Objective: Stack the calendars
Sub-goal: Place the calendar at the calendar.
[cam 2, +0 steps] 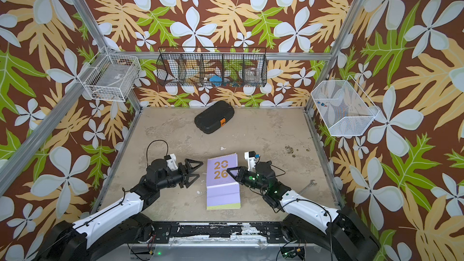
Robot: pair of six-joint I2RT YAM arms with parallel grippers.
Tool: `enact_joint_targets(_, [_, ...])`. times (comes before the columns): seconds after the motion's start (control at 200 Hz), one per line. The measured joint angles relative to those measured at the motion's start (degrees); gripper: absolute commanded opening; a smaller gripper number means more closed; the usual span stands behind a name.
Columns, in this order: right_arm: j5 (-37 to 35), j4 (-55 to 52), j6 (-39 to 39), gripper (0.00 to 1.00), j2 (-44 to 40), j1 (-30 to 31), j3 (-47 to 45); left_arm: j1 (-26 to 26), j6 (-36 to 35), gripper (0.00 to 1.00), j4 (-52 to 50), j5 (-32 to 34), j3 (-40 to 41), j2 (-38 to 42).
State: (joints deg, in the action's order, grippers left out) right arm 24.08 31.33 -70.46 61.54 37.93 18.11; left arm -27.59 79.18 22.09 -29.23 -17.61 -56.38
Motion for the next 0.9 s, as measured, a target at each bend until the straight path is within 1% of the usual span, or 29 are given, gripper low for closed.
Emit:
enact_joint_targets(0.185, [0.9, 2.5, -0.2, 0.05, 2.9, 0.0, -0.5, -0.7, 0.9, 0.92, 3.9, -0.8, 0.2, -3.0])
enact_joint_targets(0.46, [1.4, 5.0, -1.1, 0.05, 4.9, 0.0, -1.0, -1.8, 1.5, 0.92, 6.8, -1.2, 0.4, -6.3])
enact_joint_targets(0.716, [1.4, 5.6, -1.2, 0.06, 5.9, 0.0, -1.7, -2.4, 1.7, 0.92, 8.6, -1.7, 0.4, -7.9])
enact_joint_targets(0.901, [1.4, 5.9, -1.2, 0.08, 6.3, 0.0, -2.1, -2.5, 1.7, 0.92, 9.0, -2.1, 0.4, -8.8])
